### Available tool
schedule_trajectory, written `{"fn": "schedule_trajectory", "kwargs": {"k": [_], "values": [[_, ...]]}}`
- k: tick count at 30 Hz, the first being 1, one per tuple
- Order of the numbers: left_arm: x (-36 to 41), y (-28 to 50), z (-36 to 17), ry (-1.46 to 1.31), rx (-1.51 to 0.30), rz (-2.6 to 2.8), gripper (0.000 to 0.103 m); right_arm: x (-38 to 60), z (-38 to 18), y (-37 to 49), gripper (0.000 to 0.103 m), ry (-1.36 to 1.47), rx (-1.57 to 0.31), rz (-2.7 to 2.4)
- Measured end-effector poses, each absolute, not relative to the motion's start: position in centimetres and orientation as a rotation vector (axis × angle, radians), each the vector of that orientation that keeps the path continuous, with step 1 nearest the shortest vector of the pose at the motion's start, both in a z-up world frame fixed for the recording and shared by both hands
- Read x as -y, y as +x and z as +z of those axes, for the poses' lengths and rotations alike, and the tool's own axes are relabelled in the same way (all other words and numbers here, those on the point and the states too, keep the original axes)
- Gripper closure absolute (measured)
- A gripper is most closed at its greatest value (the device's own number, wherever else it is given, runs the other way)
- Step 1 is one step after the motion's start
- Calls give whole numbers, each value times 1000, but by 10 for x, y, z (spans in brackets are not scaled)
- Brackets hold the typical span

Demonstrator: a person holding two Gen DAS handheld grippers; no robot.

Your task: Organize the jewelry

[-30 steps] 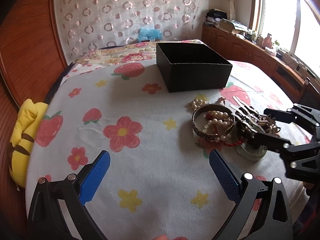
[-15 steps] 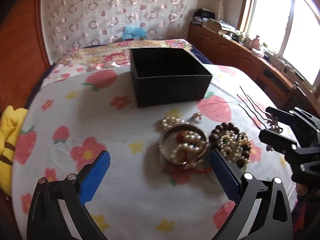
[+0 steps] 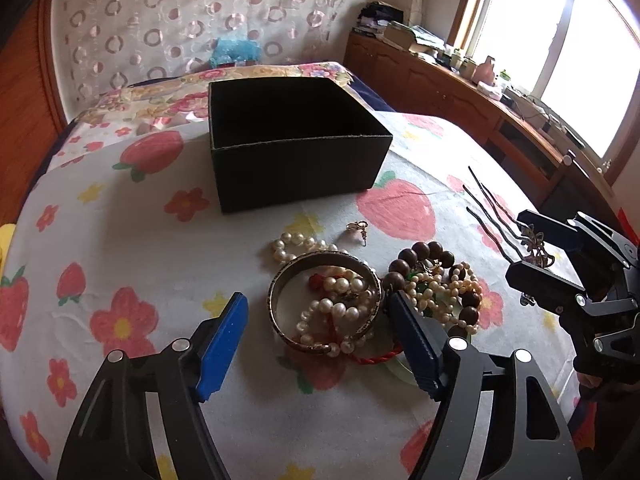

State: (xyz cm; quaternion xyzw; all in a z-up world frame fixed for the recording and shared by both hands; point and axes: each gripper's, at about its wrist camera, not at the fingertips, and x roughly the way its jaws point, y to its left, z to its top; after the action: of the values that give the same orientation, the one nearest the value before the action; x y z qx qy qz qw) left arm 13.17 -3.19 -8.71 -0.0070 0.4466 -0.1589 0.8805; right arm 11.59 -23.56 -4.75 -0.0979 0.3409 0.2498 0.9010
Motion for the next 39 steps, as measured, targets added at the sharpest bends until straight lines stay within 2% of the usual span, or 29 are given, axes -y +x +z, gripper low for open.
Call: {"fn": "schedule_trajectory", "kwargs": {"k": [2,19,20,21,39], "values": [[32,130,-87,-11,-930,-333,37,235,-48,115,45,-204,-704,517],[28,139,-92,-15,-948,-349,38,228,-45,115,45,-215,-701,521],[27,139,-92,-18,-952,-359,46,227,-44,115,45,-220,-698,519],[27,140,-92,-15,-956,-367,46,227,-43,116,45,-222,-696,519],[11,137,-42,-13,-781,-287,47,211,-28,153,45,-273,-673,551]]}}
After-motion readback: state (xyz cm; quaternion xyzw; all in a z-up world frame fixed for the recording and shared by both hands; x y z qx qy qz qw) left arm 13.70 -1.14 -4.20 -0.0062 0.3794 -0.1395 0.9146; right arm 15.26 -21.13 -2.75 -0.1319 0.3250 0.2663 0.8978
